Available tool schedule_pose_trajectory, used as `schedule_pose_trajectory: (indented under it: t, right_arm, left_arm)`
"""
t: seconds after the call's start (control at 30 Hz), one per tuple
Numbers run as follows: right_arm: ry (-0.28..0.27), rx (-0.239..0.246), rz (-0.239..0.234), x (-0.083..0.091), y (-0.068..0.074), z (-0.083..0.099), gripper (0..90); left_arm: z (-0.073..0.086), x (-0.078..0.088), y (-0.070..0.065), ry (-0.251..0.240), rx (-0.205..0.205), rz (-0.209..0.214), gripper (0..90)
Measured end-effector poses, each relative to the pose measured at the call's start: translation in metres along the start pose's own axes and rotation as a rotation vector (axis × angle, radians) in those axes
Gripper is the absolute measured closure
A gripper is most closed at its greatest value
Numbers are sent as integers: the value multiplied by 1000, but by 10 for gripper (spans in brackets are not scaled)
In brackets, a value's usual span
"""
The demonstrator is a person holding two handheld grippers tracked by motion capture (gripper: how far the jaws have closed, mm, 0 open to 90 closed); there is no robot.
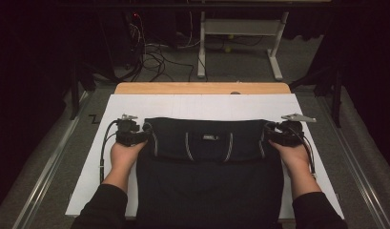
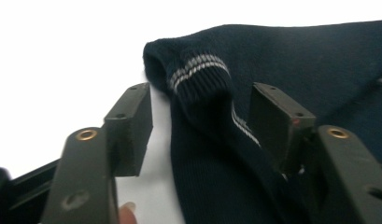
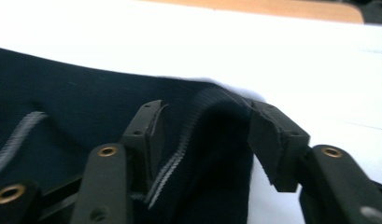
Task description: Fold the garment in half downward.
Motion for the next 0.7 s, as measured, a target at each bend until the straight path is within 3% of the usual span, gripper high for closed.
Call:
schedule_pose_trajectory:
  t: [0.1, 0.17, 0.27, 0.4, 0.5, 0.6, 0.63, 0.67, 0.7]
  right_arm:
    - [-20, 26, -25, 14, 9, 1, 408]
    - [-28, 29, -47, 21, 17, 4, 392]
    - [-31, 31, -85, 26, 29, 11, 373]
    - [9, 46, -100, 20, 38, 23, 368]
    - [56, 10, -102, 8, 37, 36, 384]
    - [85, 7, -107, 3, 38, 43, 411]
    - [98, 11, -109, -1, 39, 47, 494]
    - [98, 11, -109, -1, 39, 47, 494]
    - [94, 19, -105, -1, 40, 48, 549]
  left_arm:
    - [1, 19, -14, -43, -4, 66, 319]
    - [5, 28, -25, -58, -41, 83, 311]
    - [7, 35, -37, -75, -53, 125, 300]
    - [15, 25, -50, -27, -93, 138, 326]
    - [30, 12, -57, 49, -125, 147, 387]
    - [34, 10, -59, 47, -130, 149, 461]
    - [36, 10, -59, 41, -133, 152, 507]
    - [36, 10, -59, 41, -133, 152, 538]
    - [36, 11, -60, 38, -134, 155, 538]
Point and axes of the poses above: each handheld gripper's, and its own axes: x roughly backward along the jaws, z roughly out of its underside, y roughly to its left, the point moved 10 cm from there along -x, roughly forward along the jaws, and after that the axes turned 12 degrees about -z, right-handed, at the moved point
